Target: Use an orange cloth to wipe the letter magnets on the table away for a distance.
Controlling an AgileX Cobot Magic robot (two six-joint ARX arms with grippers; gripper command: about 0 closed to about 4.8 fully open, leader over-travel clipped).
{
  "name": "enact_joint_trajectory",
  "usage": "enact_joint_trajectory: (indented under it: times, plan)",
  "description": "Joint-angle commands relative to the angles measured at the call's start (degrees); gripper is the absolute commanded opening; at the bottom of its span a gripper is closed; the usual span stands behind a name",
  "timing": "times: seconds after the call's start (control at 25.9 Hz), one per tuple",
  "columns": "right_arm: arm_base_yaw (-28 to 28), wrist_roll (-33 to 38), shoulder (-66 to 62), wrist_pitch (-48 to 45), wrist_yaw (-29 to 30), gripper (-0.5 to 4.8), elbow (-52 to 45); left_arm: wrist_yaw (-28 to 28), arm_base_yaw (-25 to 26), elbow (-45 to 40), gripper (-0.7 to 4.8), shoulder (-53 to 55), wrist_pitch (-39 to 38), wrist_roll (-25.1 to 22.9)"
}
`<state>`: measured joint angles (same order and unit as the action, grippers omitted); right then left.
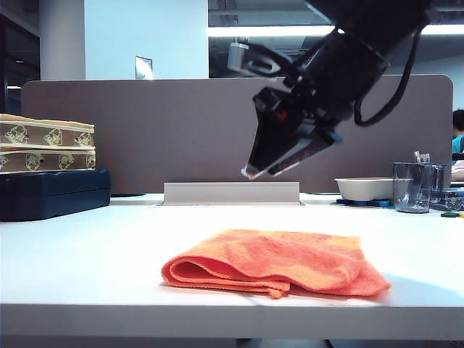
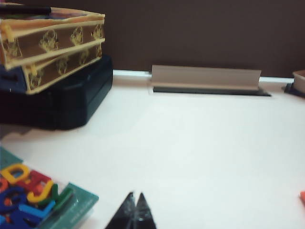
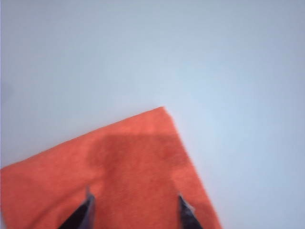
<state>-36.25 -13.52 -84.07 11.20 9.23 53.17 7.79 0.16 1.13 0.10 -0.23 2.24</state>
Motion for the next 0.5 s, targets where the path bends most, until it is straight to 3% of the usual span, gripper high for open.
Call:
enact_joint_trajectory:
  times: [0.04, 0.5]
  plan:
    - [1.1, -0.2, 3.5, -2.5, -5.4, 2.11, 0.5, 0.4, 0.0, 2.0, -0.03, 0.0, 1.2, -0.3]
    - [4.0, -0.2, 20.9, -5.2, -13.0, 2.11, 0.5, 1.2, 0.0, 5.0, -0.03, 0.0, 1.1, -2.0]
